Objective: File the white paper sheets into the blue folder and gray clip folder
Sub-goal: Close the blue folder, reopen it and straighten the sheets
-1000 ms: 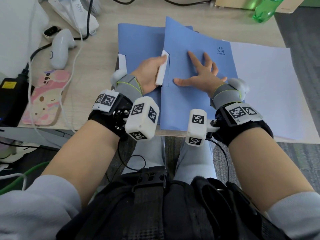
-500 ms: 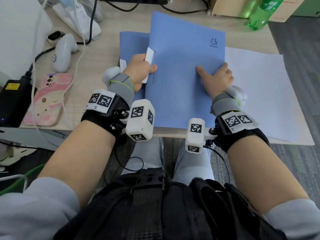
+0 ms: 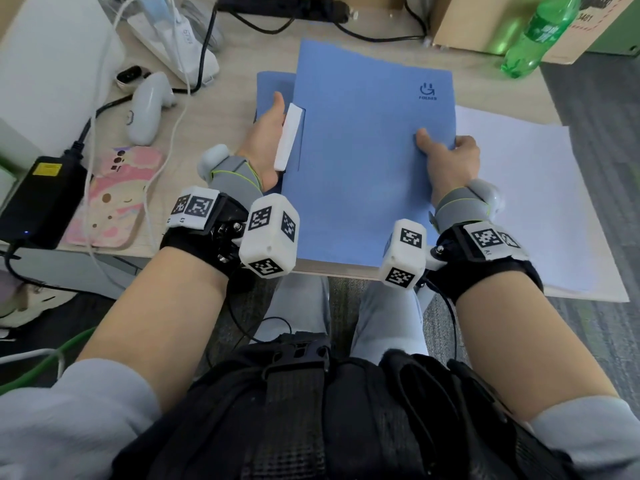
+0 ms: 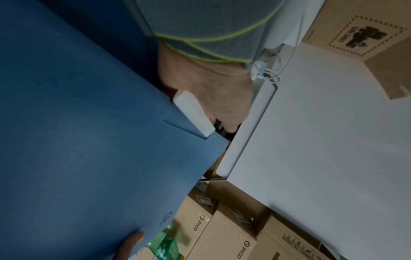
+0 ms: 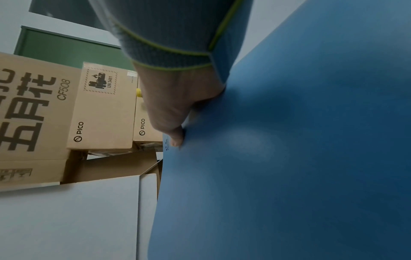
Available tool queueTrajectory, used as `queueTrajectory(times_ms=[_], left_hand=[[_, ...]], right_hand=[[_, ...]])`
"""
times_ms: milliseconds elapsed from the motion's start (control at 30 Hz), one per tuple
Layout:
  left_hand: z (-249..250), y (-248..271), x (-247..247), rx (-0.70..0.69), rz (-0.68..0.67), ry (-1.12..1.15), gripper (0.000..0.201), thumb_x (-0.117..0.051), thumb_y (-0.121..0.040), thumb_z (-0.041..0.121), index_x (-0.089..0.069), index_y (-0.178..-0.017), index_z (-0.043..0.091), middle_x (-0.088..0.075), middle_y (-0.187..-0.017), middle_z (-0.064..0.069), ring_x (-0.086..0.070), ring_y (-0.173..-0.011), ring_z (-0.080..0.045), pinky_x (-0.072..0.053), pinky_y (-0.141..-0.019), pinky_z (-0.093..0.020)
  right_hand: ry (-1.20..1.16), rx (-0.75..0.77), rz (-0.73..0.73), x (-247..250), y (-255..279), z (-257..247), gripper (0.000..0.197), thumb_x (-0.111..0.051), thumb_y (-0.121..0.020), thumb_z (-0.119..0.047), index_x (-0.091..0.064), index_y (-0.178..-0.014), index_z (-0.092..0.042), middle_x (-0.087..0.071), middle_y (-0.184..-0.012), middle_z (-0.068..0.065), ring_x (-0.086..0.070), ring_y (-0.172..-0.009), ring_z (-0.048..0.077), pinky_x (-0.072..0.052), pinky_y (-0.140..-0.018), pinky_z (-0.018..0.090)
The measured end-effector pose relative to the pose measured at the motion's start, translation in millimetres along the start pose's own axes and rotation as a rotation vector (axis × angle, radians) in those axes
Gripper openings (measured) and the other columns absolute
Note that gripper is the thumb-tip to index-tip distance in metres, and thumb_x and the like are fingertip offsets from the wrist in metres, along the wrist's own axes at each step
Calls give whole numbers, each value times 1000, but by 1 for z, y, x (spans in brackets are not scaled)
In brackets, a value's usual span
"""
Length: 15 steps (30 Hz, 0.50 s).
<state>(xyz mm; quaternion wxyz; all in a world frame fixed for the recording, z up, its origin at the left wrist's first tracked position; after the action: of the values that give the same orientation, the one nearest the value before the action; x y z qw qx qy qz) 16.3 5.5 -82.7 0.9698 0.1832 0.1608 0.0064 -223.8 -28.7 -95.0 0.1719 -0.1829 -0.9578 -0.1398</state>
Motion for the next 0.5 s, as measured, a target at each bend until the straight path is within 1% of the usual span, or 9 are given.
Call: queueTrajectory(times_ms=[67,100,200,267,333,400,433,467,500], left_hand=[[-1,1,-2,3,-24,14,68,-9,-96,58,-60,-118,19,-62,-125,-6,-60,-116,-24,-44,-104,-39],[0,1,-1,1,-24,18,69,-8,-96,59,-61,-117,19,-62,-126,-7,-59,-117,-24,-42,-106,-41],[0,0,-1,8,-39,33,74,-7,-94,62,-56,-126,16,-57,-134,-9,-57,-121,-25,-38,-110,-44],[-2,-2,0,11,-37,43,76,-6,-93,63,-51,-133,16,-57,-134,-8,-57,-121,-25,-39,-109,-44],[-2,-4,0,6,-43,57,76,-6,-93,63,-49,-135,17,-57,-134,-8,-58,-120,-24,-40,-109,-45],[-3,-2,-1,18,-50,85,75,-7,-93,62,-48,-136,16,-56,-136,-8,-57,-122,-25,-38,-110,-46],[-3,-2,-2,19,-50,86,74,-7,-94,62,-46,-137,16,-53,-138,-8,-55,-124,-25,-36,-111,-46],[-3,0,-6,15,-27,28,73,-7,-94,61,-42,-140,17,-48,-143,-7,-49,-130,-24,-32,-114,-45],[-3,0,-9,4,22,-55,71,-7,-95,59,-34,-145,17,-38,-150,-6,-39,-138,-22,-25,-117,-43]], right_hand=[[-17,2,2,-1,0,2,40,-71,-76,-43,-49,-98,-19,-59,-94,-7,-59,-82,16,-47,-75,28],[-23,-1,-1,-2,-1,3,39,-71,-77,-43,-47,-97,-20,-58,-92,-8,-58,-81,15,-45,-73,27],[-22,-1,-4,-4,0,4,39,-69,-78,-43,-45,-98,-20,-56,-88,-10,-56,-76,12,-43,-72,27],[-13,2,7,-4,0,5,39,-69,-78,-43,-47,-100,-20,-57,-91,-8,-57,-79,14,-46,-74,28],[-15,2,13,-4,0,5,42,-68,-78,-43,-50,-106,-17,-57,-91,-8,-58,-81,16,-46,-75,28],[-25,-1,17,-5,1,5,45,-68,-79,-42,-51,-111,-15,-55,-85,-12,-58,-81,15,-46,-75,27],[-28,-2,20,-5,1,5,45,-67,-79,-42,-51,-112,-15,-53,-83,-15,-58,-81,15,-46,-75,28],[-29,-2,25,-6,2,5,46,-67,-80,-42,-51,-113,-15,-52,-81,-16,-58,-81,14,-46,-76,28],[-31,0,27,-6,3,4,47,-67,-80,-42,-51,-114,-14,-51,-81,-17,-58,-81,14,-47,-76,29]])
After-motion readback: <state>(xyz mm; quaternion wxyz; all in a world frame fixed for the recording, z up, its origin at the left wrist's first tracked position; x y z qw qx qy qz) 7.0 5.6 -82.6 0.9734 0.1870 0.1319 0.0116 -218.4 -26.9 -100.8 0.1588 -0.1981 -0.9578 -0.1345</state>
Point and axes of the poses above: each hand's wrist, its own y-axis away from the middle knuckle, its own x-axis out of the back of the hand, z = x × y, the point moved 1 cm from there along -y, towards the middle knuckle
